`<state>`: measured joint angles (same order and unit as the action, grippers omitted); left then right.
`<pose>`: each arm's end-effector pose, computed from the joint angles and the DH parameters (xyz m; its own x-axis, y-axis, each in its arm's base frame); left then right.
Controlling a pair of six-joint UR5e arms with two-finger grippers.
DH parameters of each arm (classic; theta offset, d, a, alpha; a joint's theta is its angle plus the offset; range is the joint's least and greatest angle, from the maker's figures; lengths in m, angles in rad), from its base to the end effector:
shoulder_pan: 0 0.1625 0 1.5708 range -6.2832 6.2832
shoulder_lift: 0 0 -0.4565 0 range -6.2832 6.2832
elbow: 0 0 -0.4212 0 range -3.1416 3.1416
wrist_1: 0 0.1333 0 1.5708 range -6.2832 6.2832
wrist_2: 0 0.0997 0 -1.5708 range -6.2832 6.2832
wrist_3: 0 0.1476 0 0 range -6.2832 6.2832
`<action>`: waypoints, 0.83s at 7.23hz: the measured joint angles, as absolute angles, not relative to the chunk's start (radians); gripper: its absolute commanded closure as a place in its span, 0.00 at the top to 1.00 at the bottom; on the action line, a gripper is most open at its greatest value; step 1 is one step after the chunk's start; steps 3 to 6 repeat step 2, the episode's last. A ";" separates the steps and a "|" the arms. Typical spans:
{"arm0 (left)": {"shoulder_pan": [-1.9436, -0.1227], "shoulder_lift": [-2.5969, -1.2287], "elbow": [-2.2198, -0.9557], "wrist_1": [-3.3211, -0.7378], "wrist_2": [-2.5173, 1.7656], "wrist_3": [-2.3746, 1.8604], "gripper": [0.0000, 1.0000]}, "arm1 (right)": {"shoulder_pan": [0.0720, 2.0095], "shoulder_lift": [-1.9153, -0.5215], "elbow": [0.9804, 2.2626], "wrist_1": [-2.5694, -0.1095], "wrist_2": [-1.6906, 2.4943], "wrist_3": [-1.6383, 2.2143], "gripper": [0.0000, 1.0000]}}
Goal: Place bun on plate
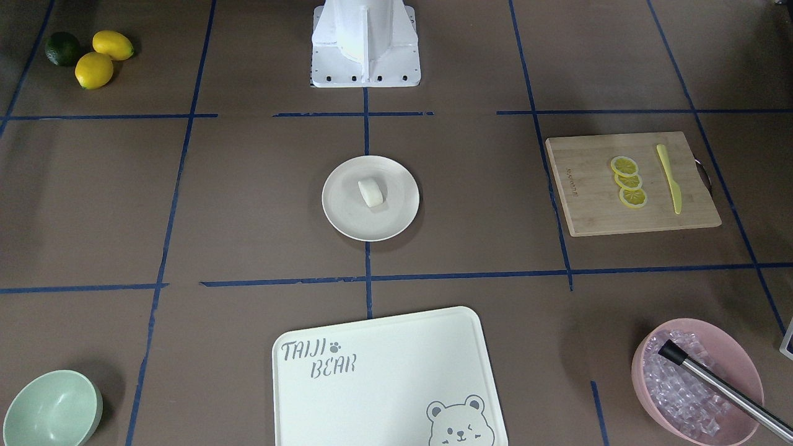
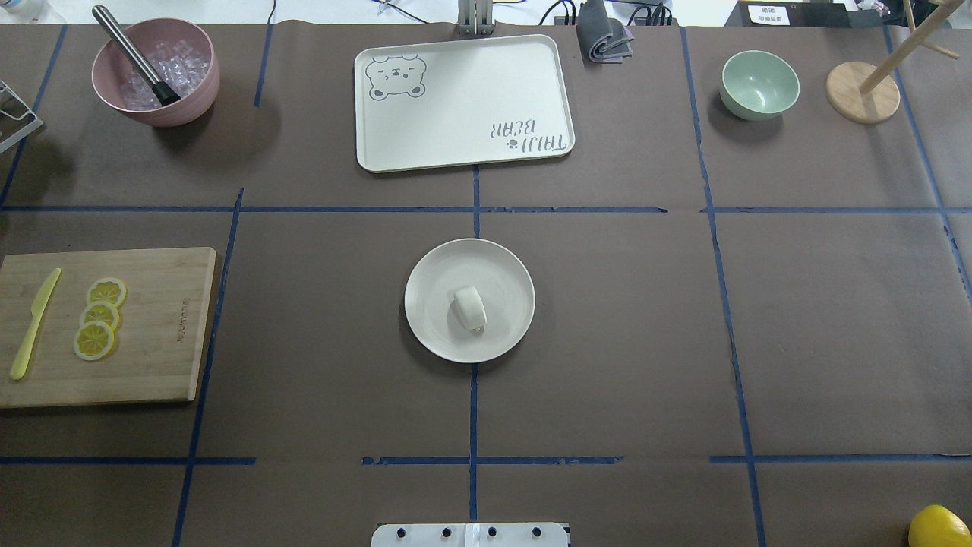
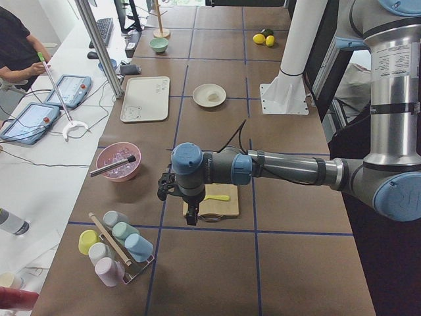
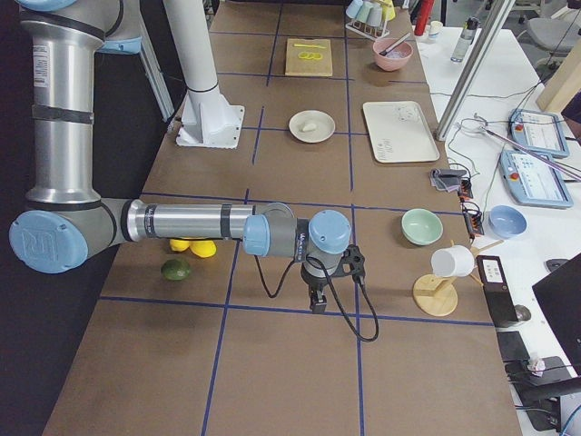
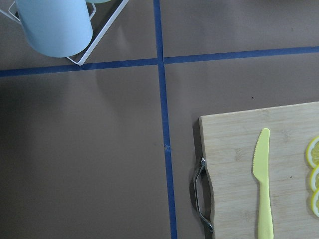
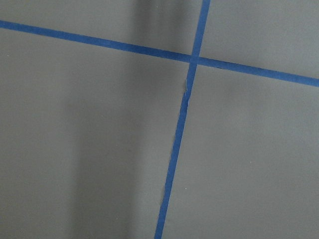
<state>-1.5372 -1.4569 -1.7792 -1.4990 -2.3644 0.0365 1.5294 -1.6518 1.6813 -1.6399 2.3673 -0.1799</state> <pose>-0.0123 -0.4701 0.6775 0.6987 0.0762 -0.7114 -0.0591 0.9971 0.0487 0.0079 -0.4804 0.7121 0.6811 -0.1793 0.7099 0.1659 0.9821 0.0889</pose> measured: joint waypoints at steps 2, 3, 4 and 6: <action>-1.536 -1.455 -1.786 -1.498 -2.364 0.037 1.00 | 1.529 -1.647 1.679 -1.639 2.370 -0.180 1.00; -1.536 -1.455 -1.786 -1.498 -2.364 0.037 1.00 | 1.529 -1.647 1.679 -1.639 2.370 -0.180 1.00; -1.536 -1.455 -1.786 -1.498 -2.364 0.037 1.00 | 1.529 -1.647 1.679 -1.639 2.370 -0.180 1.00; -1.536 -1.455 -1.786 -1.498 -2.364 0.037 1.00 | 1.529 -1.647 1.679 -1.639 2.370 -0.180 1.00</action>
